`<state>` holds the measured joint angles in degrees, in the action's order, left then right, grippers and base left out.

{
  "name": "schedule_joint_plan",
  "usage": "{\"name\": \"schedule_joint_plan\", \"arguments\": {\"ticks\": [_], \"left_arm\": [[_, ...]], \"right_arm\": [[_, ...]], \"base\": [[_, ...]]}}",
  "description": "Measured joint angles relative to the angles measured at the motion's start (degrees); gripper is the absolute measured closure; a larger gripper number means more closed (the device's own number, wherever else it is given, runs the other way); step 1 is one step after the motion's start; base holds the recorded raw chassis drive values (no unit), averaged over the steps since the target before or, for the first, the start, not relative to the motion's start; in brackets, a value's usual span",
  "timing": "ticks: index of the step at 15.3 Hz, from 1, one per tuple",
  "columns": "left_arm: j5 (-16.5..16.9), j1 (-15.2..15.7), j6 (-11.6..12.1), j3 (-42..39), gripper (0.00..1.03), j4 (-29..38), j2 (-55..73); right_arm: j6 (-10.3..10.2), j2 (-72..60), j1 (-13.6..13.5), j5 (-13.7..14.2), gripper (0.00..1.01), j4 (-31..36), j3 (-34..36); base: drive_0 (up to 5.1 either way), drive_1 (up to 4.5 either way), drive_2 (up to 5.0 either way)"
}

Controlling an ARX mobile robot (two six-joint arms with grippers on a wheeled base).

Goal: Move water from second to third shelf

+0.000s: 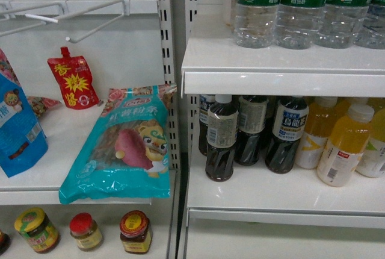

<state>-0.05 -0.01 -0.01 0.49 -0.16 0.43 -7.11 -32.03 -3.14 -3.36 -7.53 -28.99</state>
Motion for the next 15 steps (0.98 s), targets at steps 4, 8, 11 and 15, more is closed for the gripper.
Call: {"name": "schedule_joint_plan", "arguments": {"ticks": [4,8,11,15], "left_arm": [[0.02,0.00,0.00,0.00,0.05,-0.02,0.00],[0.00,0.00,0.00,0.00,0.05,-0.02,0.00],[0.00,0.00,0.00,0.00,0.05,-0.02,0.00],[0.02,0.00,0.02,0.00,0.05,-0.02,0.00]], "right_arm": [[6.38,-12.24,2.62,-1.18,0.58,12.96,-4.15],[6.40,-29.07,3.54,-1.53,0.58,20.96,-11.93],[5.18,-38.60,2.67,-0.26,0.58,22.21,-20.06],[5.16,-44.78,0.79,1.55,0.58,21.97,-26.10]], "base": [[0.0,0.00,0.0],[0.0,0.00,0.0],[0.0,0.00,0.0],[0.0,0.00,0.0]]}}
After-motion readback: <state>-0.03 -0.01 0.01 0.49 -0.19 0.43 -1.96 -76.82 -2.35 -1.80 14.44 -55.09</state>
